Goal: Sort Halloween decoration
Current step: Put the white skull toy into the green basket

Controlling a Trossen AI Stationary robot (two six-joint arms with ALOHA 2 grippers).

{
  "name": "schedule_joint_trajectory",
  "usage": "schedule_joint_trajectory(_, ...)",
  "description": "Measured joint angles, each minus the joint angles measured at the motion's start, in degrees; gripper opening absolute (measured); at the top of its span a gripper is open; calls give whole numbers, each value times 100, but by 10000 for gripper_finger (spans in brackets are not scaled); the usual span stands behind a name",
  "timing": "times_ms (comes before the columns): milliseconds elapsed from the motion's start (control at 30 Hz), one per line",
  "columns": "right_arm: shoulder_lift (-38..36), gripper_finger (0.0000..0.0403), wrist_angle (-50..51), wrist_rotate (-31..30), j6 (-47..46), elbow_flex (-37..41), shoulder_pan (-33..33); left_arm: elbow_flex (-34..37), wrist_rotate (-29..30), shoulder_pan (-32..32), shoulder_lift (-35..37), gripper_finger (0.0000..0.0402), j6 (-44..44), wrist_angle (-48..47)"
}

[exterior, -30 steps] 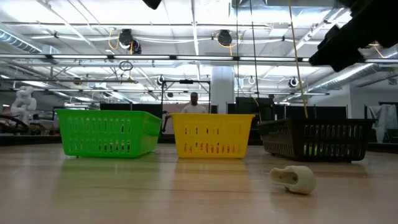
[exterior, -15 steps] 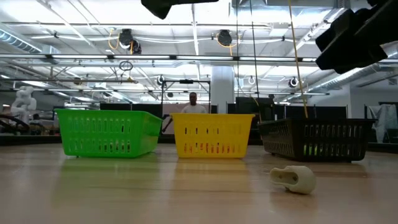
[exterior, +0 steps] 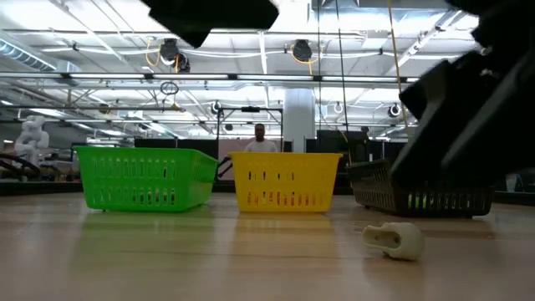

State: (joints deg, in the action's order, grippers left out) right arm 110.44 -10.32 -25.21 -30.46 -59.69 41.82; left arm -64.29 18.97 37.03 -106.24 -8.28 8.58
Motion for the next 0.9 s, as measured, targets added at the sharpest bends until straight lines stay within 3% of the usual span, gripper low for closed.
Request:
schedule_joint_trajectory(500, 318, 65, 232, -9, -286, -148, -1, 2, 69, 60, -508, 184, -184, 468)
schedule_joint_trajectory(900, 318, 47, 149, -188, -86, -148, -104, 3, 107, 46, -524, 184, -167, 645)
